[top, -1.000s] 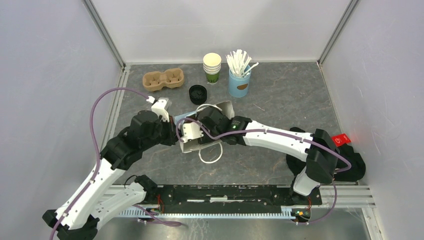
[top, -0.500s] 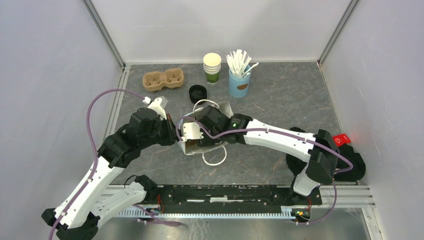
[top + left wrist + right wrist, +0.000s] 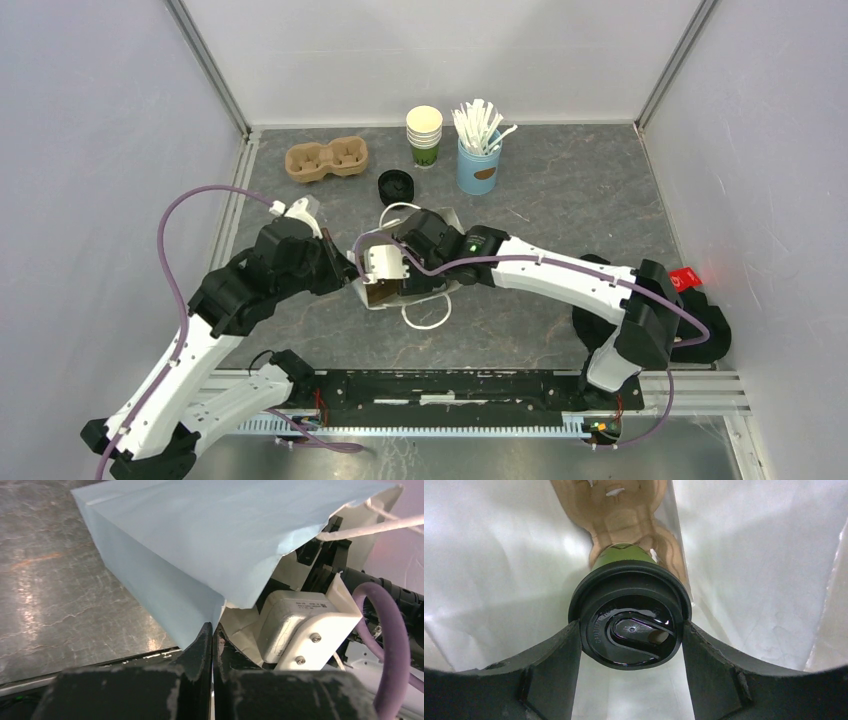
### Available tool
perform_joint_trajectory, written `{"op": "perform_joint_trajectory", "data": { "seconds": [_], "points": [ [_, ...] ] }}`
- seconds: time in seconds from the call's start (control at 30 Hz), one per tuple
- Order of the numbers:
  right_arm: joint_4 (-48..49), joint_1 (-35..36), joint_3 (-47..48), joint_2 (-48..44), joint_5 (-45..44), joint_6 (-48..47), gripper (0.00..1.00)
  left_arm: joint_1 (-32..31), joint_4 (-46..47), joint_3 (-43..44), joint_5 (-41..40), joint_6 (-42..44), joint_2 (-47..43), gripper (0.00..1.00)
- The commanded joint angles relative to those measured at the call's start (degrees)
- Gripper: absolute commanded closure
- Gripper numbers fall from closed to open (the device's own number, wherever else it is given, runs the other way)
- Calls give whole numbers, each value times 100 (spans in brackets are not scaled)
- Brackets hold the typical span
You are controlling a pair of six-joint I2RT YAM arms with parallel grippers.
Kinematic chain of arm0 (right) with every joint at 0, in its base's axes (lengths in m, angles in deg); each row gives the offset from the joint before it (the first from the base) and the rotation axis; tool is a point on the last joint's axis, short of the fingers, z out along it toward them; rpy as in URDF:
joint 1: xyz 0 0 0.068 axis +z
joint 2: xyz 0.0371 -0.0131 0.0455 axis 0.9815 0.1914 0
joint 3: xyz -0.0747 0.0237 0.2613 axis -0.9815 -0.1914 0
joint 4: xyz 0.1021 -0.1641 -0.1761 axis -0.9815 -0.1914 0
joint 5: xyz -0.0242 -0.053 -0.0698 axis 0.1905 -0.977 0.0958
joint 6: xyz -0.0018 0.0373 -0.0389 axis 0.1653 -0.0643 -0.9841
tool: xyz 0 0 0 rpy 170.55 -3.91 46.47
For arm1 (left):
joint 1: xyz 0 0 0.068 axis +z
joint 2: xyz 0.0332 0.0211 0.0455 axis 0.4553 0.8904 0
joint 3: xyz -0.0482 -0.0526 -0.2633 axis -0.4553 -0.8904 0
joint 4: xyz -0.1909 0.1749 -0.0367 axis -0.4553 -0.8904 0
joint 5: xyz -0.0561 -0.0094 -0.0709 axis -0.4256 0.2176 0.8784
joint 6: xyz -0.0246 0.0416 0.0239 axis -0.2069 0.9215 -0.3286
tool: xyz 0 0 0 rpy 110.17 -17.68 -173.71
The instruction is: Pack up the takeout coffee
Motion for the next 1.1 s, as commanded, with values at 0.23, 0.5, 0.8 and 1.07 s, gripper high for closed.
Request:
{"op": "perform_joint_trajectory", "data": {
  "seconds": [0.23, 0.5, 0.8, 1.07],
  "points": [
    [-427, -232, 350, 831, 879, -1293, 73, -23, -411, 568, -1331, -33, 458, 98],
    [-283, -247, 630, 1466, 709, -1375, 75, -23, -364, 623, -1509, 275, 735, 98],
    [-490, -250, 883, 1168, 712, -667, 77, -23, 329, 610, -118, 1390, 646, 98],
    [-975, -185, 377, 295, 666, 140, 77, -23, 910, 442, 1329, 1791, 543, 98]
  ]
}}
